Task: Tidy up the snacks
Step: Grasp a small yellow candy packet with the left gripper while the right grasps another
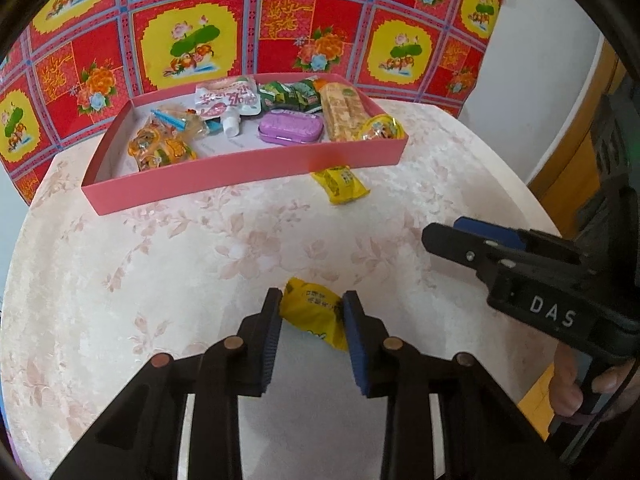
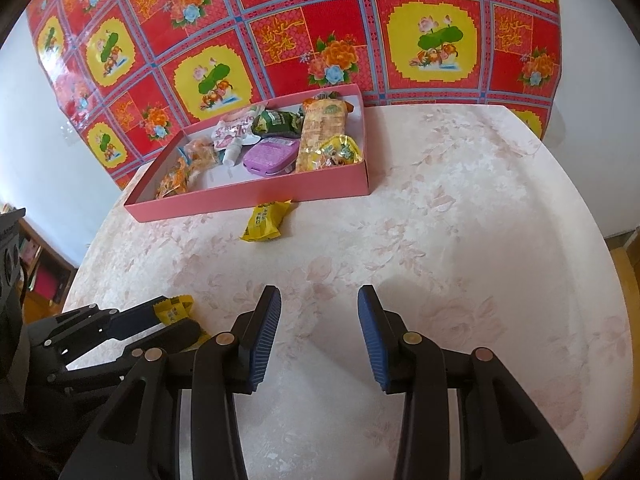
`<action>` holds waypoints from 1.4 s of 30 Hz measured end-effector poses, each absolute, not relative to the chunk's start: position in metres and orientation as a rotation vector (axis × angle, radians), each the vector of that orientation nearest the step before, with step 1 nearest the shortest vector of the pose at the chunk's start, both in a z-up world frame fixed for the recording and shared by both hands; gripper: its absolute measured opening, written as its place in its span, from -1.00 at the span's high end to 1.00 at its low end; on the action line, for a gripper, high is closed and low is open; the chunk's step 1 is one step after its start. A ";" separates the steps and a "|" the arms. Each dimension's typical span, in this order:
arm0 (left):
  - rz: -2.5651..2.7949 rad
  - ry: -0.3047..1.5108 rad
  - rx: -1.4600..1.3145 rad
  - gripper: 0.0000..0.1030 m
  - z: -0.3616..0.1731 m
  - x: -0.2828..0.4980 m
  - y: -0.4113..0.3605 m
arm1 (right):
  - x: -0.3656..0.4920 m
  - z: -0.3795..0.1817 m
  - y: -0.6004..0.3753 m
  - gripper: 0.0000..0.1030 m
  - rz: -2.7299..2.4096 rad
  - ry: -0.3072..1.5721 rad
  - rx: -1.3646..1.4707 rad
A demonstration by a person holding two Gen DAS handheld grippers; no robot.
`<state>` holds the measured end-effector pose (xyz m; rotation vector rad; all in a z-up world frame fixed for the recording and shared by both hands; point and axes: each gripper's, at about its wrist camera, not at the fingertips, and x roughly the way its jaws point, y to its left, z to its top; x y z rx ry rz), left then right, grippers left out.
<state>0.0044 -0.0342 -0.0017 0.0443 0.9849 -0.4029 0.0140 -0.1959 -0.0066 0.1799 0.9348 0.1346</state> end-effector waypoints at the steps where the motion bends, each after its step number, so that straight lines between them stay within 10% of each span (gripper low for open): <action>1: -0.400 0.982 0.040 0.42 -0.001 0.005 -0.033 | 0.014 -0.006 -0.195 0.20 0.137 0.935 0.178; 42: -0.200 0.945 -0.136 0.50 -0.004 0.043 0.042 | 0.079 -0.022 -0.146 0.38 0.226 0.960 0.097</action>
